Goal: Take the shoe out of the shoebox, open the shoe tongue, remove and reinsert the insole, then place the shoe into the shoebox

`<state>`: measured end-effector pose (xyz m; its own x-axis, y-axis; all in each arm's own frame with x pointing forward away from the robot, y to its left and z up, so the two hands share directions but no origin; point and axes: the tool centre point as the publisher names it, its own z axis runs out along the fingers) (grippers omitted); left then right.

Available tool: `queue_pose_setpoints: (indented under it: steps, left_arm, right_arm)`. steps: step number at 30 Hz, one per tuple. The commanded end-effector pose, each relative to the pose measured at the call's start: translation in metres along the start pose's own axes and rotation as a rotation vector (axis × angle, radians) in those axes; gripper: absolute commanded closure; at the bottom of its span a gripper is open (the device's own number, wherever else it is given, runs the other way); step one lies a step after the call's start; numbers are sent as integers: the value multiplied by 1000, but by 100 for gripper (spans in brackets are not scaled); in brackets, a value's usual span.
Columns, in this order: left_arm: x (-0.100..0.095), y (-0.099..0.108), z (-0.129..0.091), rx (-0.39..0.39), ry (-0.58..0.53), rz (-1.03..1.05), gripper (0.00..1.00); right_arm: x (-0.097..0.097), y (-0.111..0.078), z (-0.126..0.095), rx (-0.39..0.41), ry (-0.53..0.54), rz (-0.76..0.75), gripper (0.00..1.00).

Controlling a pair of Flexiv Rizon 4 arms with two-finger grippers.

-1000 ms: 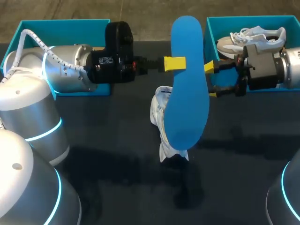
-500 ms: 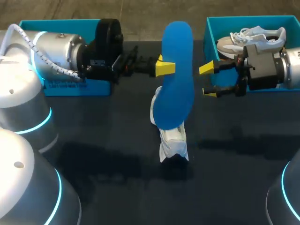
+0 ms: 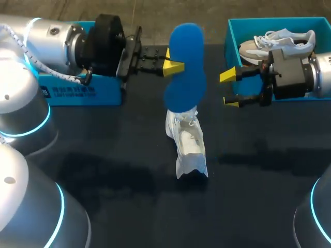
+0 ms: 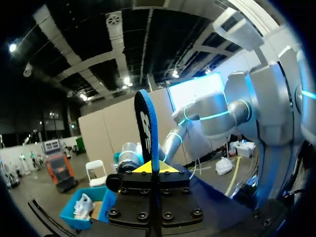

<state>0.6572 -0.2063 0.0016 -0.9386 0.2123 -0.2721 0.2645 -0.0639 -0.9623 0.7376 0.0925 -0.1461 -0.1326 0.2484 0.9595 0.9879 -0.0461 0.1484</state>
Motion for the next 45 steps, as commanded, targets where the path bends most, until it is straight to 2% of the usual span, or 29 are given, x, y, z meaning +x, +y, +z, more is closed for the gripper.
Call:
queue_pose_setpoints:
  steps: [1, 10, 13, 17, 23, 28, 38, 45]
  left_arm:
    - [0, 1, 1, 0, -8, 134, 100]
    - [0, 1, 1, 0, -8, 134, 100]
    - [-3, 22, -4, -53, -24, 317, 100]
    - [-7, 33, -10, -77, -65, 482, 100]
    - [-12, 55, -17, -202, -34, 822, 100]
    - [-13, 72, -19, -247, -10, 1016, 100]
    - [-16, 93, -18, -249, -30, 1274, 100]
    - [-16, 94, -18, -241, -44, 1279, 100]
  right_arm:
    - [0, 0, 1, 0, -4, 2, 0]
    - [0, 0, 1, 0, -4, 2, 0]
    - [0, 0, 1, 0, -4, 2, 0]
    - [0, 0, 1, 0, -4, 2, 0]
    - [0, 0, 1, 0, -4, 2, 0]
    - [0, 0, 1, 0, -4, 2, 0]
    - [0, 0, 1, 0, -4, 2, 0]
    - [0, 0, 1, 0, -4, 2, 0]
